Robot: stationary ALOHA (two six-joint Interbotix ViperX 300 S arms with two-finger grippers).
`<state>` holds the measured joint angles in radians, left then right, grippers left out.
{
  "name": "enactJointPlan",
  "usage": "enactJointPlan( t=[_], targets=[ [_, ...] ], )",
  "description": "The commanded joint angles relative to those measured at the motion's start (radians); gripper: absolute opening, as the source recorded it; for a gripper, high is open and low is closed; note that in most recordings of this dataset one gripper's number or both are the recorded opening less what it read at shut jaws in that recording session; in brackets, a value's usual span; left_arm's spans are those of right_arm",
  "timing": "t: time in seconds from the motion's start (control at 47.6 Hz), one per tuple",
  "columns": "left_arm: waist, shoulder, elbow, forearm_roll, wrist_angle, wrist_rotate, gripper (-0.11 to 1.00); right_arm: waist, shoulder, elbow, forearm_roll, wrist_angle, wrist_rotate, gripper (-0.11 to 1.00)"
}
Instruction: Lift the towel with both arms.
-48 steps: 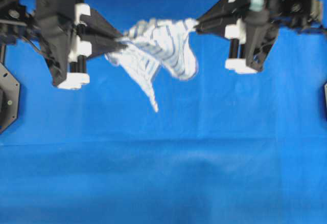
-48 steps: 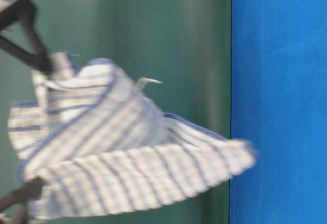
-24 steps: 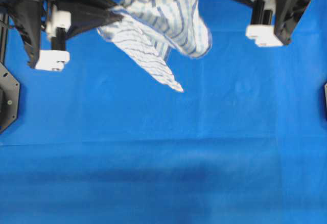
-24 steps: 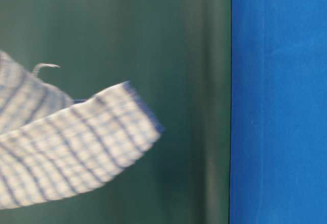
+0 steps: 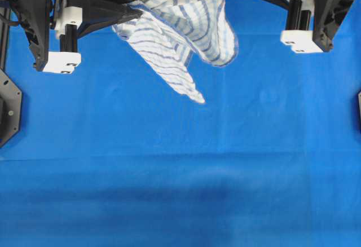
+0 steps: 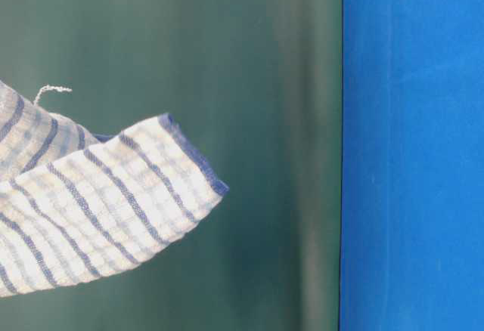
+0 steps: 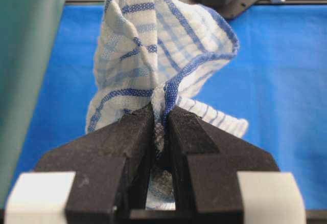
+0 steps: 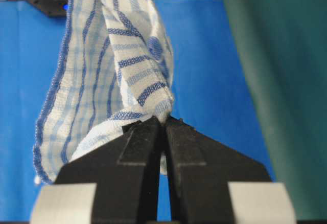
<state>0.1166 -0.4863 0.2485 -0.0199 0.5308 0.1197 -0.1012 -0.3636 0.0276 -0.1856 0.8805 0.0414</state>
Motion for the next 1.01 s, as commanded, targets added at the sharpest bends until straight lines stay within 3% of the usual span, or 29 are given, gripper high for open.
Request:
enactJointPlan(
  t=[0.0, 0.063, 0.147, 0.273, 0.357, 0.399, 0.546, 0.988],
  targets=[
    [0.002, -0.006, -0.029, 0.002, -0.008, -0.002, 0.08, 0.003, -0.023, -0.021, 0.000, -0.015, -0.012, 0.02],
    [0.002, -0.009, -0.026, 0.002, -0.011, -0.002, 0.18, 0.003, -0.025, -0.020, 0.002, -0.021, -0.015, 0.03],
    [0.000, -0.012, -0.023, 0.002, -0.011, -0.003, 0.43, 0.003, -0.028, -0.017, 0.000, -0.021, -0.012, 0.04],
    [-0.008, -0.020, -0.017, 0.002, -0.011, 0.003, 0.80, 0.003, -0.028, -0.009, -0.003, -0.020, -0.008, 0.39],
    [-0.008, -0.025, -0.006, 0.002, -0.011, 0.003, 0.93, 0.003, -0.026, 0.002, -0.003, -0.021, -0.008, 0.62],
    [-0.008, -0.026, 0.002, 0.002, -0.011, 0.003, 0.93, 0.003, -0.026, 0.009, -0.003, -0.023, -0.005, 0.67],
    [-0.015, -0.018, 0.058, 0.000, -0.021, -0.006, 0.92, 0.003, -0.028, 0.066, -0.003, -0.040, 0.006, 0.62],
    [-0.038, 0.071, 0.374, -0.002, -0.272, -0.008, 0.92, 0.006, -0.015, 0.459, 0.002, -0.333, 0.126, 0.63]
  ],
)
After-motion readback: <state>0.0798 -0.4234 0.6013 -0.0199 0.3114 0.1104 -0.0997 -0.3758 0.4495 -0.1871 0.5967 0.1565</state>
